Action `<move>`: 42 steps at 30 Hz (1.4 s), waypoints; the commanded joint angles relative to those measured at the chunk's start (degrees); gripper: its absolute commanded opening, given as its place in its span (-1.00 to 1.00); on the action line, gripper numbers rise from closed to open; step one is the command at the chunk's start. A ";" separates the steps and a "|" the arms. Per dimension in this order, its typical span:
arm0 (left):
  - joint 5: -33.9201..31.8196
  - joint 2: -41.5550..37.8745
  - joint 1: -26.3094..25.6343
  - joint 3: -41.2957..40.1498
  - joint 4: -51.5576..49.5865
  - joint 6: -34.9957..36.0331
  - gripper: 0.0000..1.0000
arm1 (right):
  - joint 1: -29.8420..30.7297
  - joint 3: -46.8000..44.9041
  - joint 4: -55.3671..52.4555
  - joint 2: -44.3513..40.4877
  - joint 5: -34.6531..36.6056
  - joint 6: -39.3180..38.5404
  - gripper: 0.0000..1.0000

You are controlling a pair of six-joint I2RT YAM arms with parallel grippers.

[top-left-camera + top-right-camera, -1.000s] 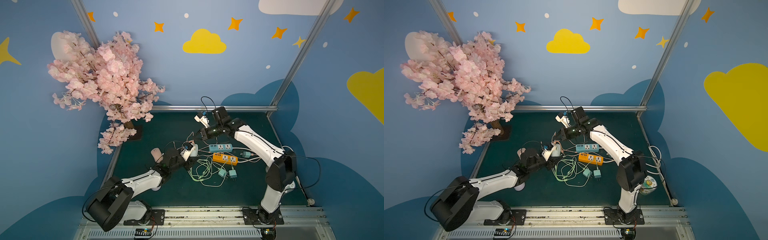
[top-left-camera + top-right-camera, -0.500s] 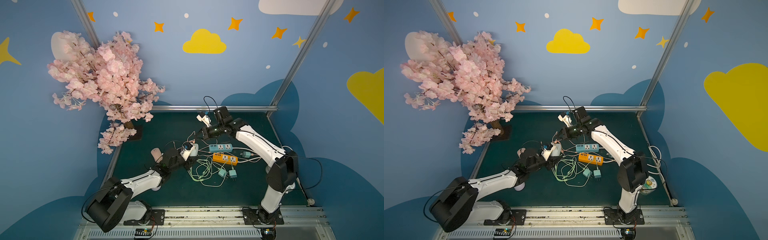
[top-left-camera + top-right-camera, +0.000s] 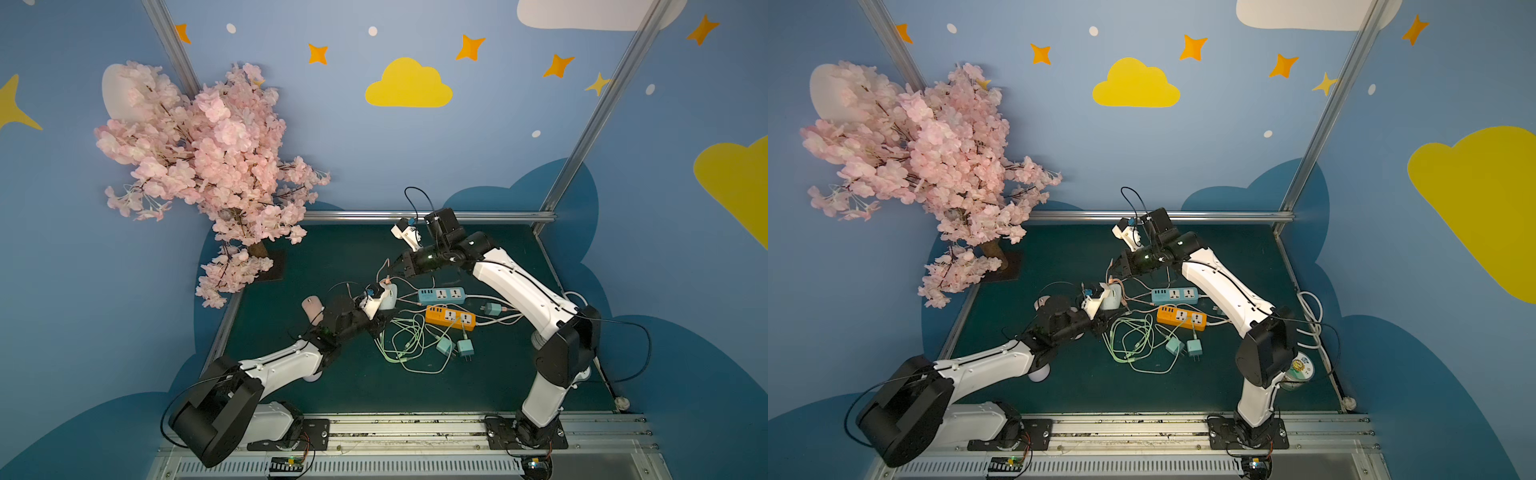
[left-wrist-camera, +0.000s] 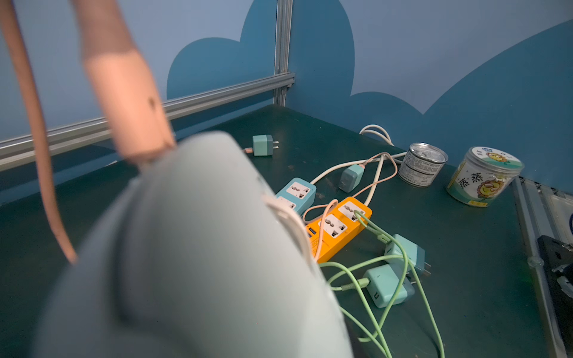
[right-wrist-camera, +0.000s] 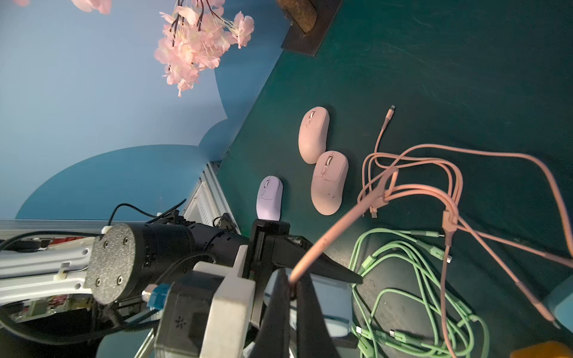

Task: Unplug the wireless mouse
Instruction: Remove the power cord from the mouse.

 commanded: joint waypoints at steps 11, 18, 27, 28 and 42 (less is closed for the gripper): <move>1.00 0.47 -0.03 0.73 -1.64 0.30 -0.86 | 1.46 8.51 -9.43 3.93 11.56 -7.14 -1.00; 1.25 0.61 -0.05 0.82 -1.73 0.34 -0.86 | 2.94 9.21 -7.57 3.43 5.58 -5.62 -1.00; 1.43 0.12 -0.06 0.77 -1.99 0.32 -0.87 | -0.47 6.83 -8.06 3.43 9.27 -5.81 -1.00; 1.37 0.01 -0.07 0.73 -1.99 0.31 -0.87 | -0.98 6.40 -7.81 3.38 9.30 -5.44 -1.00; 2.06 -0.09 -0.01 0.48 -1.72 0.34 -0.88 | -0.38 8.24 -7.69 3.40 8.08 -4.82 -1.00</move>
